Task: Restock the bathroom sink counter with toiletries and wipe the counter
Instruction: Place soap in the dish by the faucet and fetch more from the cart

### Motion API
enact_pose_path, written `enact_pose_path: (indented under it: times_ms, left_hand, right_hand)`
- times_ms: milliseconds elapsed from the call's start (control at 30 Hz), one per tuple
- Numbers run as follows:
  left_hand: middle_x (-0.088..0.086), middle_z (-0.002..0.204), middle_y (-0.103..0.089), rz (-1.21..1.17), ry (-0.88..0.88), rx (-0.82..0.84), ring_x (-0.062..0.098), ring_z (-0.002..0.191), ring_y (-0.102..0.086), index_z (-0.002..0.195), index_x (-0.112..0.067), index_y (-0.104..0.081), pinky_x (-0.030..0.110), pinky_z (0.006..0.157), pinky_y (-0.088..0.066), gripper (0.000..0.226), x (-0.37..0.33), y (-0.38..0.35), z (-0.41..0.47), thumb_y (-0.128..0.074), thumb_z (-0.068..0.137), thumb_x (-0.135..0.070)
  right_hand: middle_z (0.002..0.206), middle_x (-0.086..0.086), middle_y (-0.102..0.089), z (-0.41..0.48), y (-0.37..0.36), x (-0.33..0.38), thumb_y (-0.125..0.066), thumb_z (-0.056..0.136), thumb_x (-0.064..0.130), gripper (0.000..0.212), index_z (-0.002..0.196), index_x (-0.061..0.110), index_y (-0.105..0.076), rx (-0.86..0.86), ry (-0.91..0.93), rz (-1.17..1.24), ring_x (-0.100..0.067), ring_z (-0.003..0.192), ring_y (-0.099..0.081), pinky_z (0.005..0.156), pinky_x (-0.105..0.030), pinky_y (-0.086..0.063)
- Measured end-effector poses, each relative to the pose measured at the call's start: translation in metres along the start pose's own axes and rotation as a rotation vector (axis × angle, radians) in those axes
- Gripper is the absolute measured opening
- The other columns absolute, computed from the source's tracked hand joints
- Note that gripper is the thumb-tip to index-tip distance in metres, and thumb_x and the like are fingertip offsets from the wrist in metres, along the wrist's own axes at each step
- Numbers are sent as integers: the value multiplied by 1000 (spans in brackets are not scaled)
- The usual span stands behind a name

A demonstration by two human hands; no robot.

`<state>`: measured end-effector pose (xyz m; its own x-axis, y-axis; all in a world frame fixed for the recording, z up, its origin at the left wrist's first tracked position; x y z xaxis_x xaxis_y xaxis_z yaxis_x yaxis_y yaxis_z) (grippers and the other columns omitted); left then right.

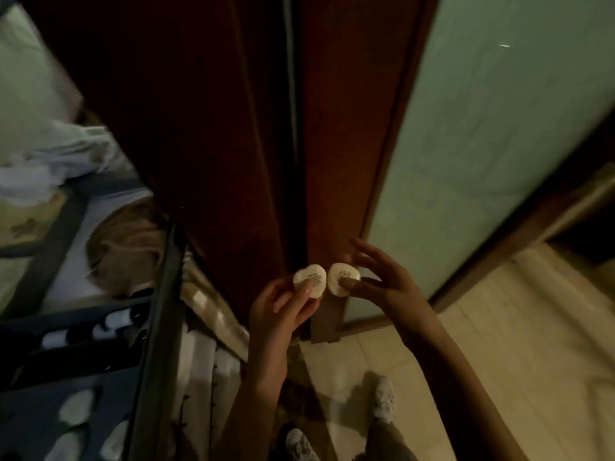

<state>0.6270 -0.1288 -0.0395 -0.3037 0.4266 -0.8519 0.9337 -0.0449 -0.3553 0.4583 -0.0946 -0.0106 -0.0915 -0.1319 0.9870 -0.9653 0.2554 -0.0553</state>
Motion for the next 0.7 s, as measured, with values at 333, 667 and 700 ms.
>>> enact_pose_path:
  times_ms: [333, 667, 700]
  left_hand:
    - [14, 106, -71, 105, 143, 273, 21, 86, -72, 108, 0, -65, 22, 64, -57, 27, 77, -192, -6, -67, 82, -5]
    - [9, 93, -74, 332, 215, 580, 21, 86, -72, 102, -8, -68, 24, 65, -55, 56, 177, -398, -38, -80, 59, -41]
    - [9, 93, -74, 360, 219, 601, 22, 85, -72, 103, -7, -68, 23, 65, -55, 58, 185, -415, -44, -81, 57, -41]
  right_hand:
    - [109, -2, -72, -50, 195, -2, -65, 82, 13, 56, 134, 24, -47, -381, -45, 299, -22, 105, -67, 87, -37, -56]
    - [109, -3, -72, -123, 393, 2, -58, 91, 12, 35, 124, 21, -59, -685, 1, 370, -21, 98, -69, 84, -37, -58]
    - [110, -2, -71, -133, 410, 2, -60, 90, 15, 36, 126, 21, -58, -713, 6, 359, -20, 100, -69, 85, -37, -57]
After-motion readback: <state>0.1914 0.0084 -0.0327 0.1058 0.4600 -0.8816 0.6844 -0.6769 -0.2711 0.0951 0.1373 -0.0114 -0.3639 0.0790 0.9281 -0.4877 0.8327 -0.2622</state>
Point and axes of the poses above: each hand's wrist, its own z-axis towards the middle knuckle, its own y-axis out of the back of the hand, x = y × z, the point moved 8 cm from there along z, towards the middle knuckle
